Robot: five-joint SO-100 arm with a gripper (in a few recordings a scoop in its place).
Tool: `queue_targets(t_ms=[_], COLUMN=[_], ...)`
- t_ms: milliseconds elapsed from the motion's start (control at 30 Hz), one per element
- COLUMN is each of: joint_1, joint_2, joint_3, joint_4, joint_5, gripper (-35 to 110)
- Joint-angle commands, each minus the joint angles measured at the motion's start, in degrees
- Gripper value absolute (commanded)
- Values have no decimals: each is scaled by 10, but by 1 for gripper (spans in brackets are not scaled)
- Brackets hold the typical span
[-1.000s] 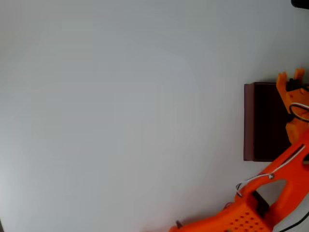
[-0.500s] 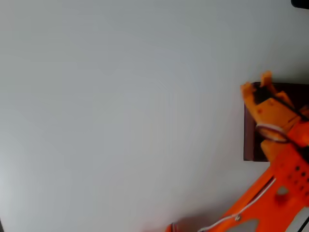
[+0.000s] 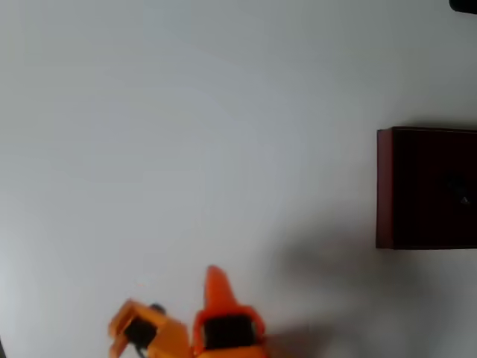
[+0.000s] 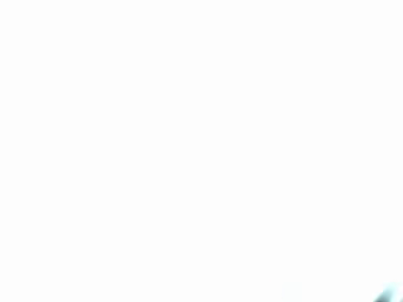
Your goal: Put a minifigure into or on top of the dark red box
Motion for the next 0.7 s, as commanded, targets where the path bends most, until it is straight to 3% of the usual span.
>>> queue_targets(t_ms=[0,267,667], joint_1=[-114,-307,-346], joint_2=[91,164,165], joint_3=[106,272,319], joint_4=[-15,-70,-91], joint_5=[5,-51,-29], gripper=[1,0,0])
